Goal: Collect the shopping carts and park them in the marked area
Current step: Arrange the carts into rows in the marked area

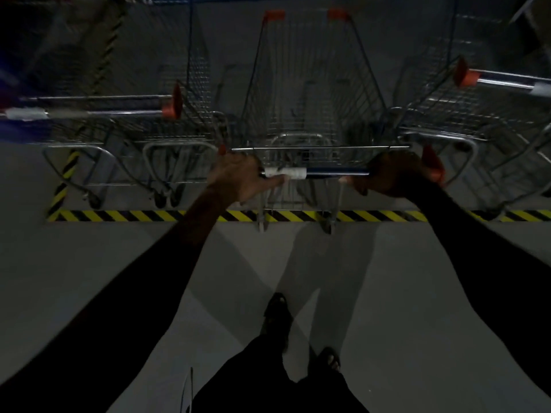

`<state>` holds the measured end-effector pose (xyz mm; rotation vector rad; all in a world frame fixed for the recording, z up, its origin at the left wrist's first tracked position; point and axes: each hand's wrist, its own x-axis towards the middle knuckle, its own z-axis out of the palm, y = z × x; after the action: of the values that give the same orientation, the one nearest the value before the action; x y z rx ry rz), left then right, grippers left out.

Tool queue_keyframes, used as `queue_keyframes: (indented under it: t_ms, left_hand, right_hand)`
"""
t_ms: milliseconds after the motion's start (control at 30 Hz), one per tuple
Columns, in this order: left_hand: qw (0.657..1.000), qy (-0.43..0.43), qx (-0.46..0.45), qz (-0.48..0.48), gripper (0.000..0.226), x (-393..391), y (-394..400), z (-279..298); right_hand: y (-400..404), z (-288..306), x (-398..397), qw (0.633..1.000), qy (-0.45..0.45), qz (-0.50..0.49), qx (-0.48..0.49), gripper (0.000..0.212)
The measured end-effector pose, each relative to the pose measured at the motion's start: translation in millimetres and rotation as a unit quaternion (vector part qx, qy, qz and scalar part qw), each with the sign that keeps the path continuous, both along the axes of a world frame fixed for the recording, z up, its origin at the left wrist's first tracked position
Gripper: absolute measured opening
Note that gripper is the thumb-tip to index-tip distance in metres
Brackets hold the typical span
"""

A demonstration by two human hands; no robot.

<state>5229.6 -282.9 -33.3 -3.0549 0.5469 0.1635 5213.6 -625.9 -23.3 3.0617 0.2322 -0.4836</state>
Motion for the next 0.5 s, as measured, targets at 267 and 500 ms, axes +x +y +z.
queue_keyframes:
  t_ms: [267, 500]
  left_hand:
    - [1.000, -0.017, 0.005, 0.003, 0.111, 82, 18, -11]
    - [0.999, -0.035, 0.010, 0.014, 0.102, 107, 24, 1]
  right_hand:
    - [22, 12, 67, 0.997, 0.037, -0.054, 0.044, 0.113]
    - [40, 29, 96, 0.995, 0.034, -0.078, 0.047, 0.102]
